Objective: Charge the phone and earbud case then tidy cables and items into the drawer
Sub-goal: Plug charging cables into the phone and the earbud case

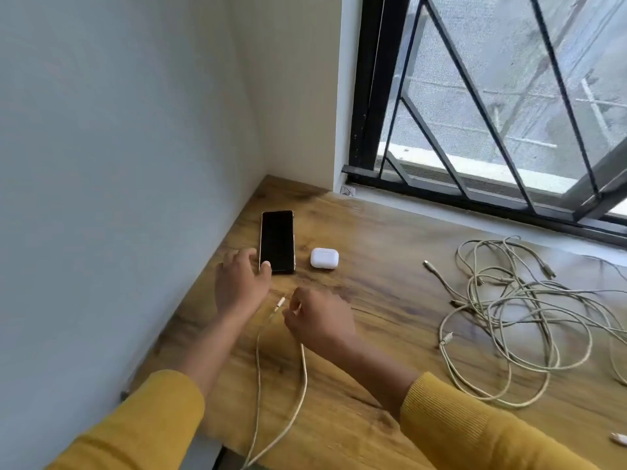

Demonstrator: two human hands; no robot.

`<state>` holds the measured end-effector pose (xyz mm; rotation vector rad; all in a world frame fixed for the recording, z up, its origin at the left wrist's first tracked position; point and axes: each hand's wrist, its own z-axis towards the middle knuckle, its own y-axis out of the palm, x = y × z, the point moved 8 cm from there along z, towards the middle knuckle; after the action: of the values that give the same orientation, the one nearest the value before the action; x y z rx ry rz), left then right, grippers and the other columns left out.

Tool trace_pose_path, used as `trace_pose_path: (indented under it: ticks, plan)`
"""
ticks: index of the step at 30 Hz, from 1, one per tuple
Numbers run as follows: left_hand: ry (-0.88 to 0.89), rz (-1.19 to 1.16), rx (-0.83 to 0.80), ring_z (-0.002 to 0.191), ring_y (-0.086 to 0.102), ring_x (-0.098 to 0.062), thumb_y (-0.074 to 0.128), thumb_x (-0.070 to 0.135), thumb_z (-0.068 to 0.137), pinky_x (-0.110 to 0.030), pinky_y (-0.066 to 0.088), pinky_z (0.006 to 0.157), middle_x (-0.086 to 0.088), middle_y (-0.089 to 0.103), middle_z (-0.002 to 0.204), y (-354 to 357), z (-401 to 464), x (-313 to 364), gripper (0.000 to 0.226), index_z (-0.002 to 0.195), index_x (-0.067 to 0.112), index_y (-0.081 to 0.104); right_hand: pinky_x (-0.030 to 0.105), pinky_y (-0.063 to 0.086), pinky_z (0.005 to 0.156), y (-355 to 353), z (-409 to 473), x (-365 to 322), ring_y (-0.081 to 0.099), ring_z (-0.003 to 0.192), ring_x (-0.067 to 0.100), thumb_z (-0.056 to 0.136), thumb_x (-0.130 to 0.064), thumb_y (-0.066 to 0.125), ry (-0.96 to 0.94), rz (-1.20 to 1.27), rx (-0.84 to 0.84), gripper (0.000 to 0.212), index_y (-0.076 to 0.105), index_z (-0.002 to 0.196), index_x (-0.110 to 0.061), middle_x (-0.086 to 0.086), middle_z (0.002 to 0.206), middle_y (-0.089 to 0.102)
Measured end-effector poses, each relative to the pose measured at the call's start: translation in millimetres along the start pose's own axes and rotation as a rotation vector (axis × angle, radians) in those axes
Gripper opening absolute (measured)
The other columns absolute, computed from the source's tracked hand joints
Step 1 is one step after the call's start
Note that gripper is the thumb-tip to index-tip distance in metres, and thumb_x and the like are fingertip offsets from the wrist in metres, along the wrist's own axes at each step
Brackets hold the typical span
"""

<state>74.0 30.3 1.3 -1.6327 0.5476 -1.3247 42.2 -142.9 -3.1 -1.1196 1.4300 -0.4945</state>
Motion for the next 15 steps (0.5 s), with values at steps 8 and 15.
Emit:
trace_pose_path:
  ticks: [8, 15]
  plan:
    - [-0.141, 0.208, -0.203, 0.132, 0.055, -0.034, 0.061, 0.075, 0.088, -0.048, 0.054, 0.099, -0.011, 0.051, 0.148, 28.1, 39.3, 10.1, 0.084, 0.145, 0.015, 0.050, 0.032, 0.049, 0.063, 18.8, 24.2, -14.0, 0.062, 0.077, 0.025, 0.093, -0.049, 0.062, 0.078, -0.023, -0.088, 0.031, 0.066, 0.086, -0.019, -0.002, 0.081, 0.066]
    - [-0.155, 0.358, -0.198, 0.123, 0.060, -0.036, 0.068, 0.085, 0.075, -0.043, 0.053, 0.088, -0.012, 0.049, 0.142, 40.4, 54.1, 21.0, 0.105, 0.145, 0.010, 0.045, 0.033, 0.035, 0.058, 23.6, 31.0, -8.1, 0.050, 0.070, 0.022, 0.096, -0.043, 0.065, 0.192, 0.009, -0.117, 0.036, 0.047, 0.072, -0.022, -0.004, 0.072, 0.049]
